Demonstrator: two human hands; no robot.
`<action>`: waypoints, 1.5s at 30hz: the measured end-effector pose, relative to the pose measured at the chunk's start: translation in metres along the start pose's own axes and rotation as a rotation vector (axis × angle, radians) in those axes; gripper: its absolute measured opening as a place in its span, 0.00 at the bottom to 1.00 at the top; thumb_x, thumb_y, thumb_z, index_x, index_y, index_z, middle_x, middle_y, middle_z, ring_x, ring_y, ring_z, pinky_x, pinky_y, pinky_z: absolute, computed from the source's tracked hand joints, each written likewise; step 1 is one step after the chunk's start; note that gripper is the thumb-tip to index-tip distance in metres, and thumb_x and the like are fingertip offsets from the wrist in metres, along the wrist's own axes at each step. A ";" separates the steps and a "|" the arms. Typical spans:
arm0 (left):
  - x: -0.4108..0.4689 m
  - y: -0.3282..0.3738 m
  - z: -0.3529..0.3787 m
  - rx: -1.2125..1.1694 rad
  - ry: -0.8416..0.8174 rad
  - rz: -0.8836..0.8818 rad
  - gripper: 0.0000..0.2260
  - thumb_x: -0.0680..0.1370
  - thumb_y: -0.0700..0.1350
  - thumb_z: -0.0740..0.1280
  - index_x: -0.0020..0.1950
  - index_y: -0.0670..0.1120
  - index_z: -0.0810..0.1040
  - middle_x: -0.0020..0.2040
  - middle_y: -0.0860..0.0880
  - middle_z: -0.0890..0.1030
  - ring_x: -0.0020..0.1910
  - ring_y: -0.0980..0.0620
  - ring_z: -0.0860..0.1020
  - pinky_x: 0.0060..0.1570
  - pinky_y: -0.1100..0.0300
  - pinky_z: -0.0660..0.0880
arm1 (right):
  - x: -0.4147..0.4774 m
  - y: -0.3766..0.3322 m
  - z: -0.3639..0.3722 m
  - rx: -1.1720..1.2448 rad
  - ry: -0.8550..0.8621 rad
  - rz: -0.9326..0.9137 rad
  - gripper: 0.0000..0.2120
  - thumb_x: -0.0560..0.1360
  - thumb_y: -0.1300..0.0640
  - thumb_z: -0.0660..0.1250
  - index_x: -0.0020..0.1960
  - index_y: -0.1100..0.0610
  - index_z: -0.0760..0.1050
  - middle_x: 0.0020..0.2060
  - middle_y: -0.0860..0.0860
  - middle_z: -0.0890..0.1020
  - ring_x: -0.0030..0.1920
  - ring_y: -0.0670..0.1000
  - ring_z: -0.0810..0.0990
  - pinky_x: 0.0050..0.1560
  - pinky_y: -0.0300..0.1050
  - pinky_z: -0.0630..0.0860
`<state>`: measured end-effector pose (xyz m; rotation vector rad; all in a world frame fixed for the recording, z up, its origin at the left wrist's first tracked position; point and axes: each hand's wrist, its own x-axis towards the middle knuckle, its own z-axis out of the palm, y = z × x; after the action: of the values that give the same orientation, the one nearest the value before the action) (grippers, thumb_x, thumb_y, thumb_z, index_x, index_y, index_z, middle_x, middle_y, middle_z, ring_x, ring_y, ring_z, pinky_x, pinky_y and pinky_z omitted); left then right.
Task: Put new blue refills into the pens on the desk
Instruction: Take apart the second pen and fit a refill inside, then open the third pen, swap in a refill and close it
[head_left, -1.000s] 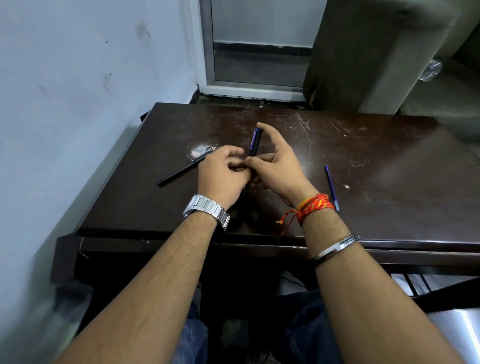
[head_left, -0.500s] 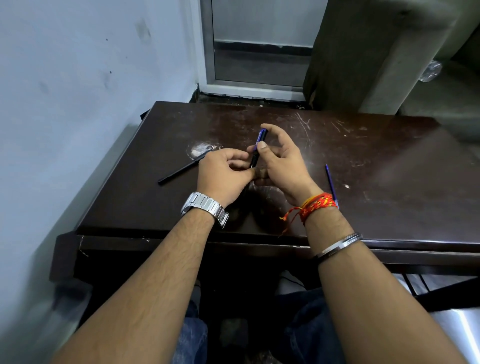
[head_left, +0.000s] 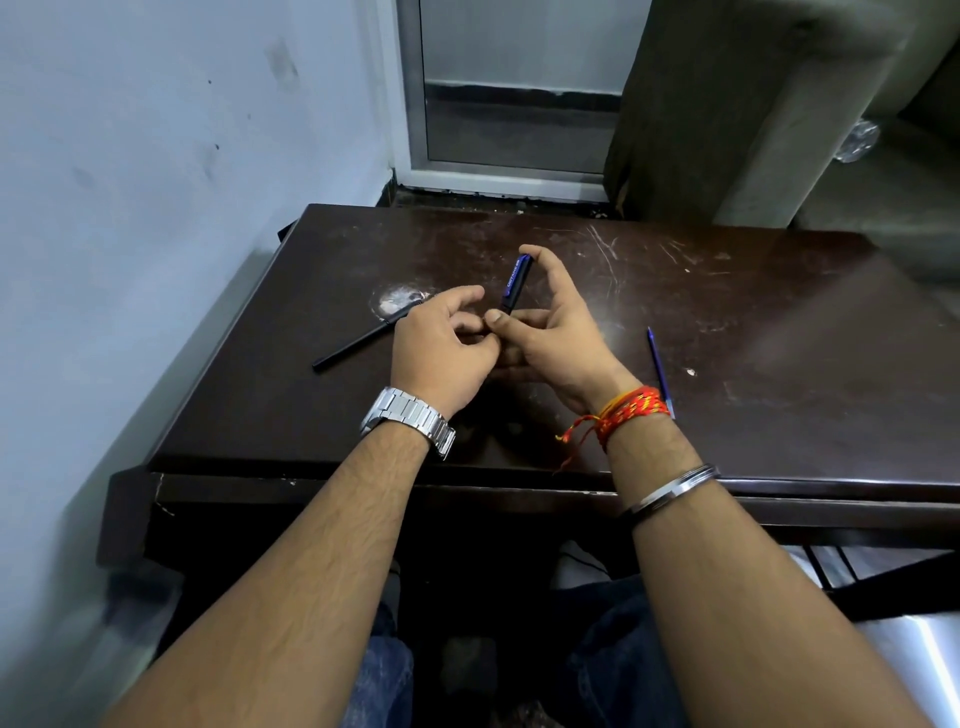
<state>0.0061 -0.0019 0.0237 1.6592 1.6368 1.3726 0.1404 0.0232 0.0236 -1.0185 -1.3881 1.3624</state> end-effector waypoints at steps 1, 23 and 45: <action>0.000 0.000 0.000 0.005 -0.007 0.005 0.20 0.69 0.40 0.73 0.61 0.46 0.81 0.32 0.62 0.80 0.47 0.60 0.82 0.58 0.59 0.77 | 0.000 0.000 0.000 0.001 0.007 -0.007 0.30 0.77 0.66 0.69 0.69 0.41 0.63 0.38 0.59 0.82 0.30 0.48 0.81 0.37 0.51 0.83; 0.005 -0.011 0.002 0.009 -0.031 -0.110 0.21 0.66 0.44 0.77 0.59 0.46 0.80 0.29 0.62 0.79 0.34 0.74 0.77 0.38 0.81 0.69 | 0.009 0.014 0.007 -0.084 0.233 0.117 0.28 0.74 0.61 0.74 0.71 0.55 0.67 0.45 0.56 0.86 0.36 0.50 0.84 0.36 0.47 0.81; 0.012 -0.019 -0.013 0.197 0.079 -0.395 0.08 0.66 0.44 0.78 0.42 0.49 0.82 0.29 0.55 0.78 0.21 0.65 0.73 0.17 0.76 0.63 | -0.006 -0.006 -0.053 -0.726 0.605 0.305 0.07 0.68 0.57 0.79 0.44 0.58 0.86 0.42 0.58 0.86 0.44 0.55 0.85 0.52 0.51 0.83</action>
<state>-0.0164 0.0087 0.0172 1.2951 2.0677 1.1193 0.1934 0.0306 0.0275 -1.9904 -1.2877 0.6150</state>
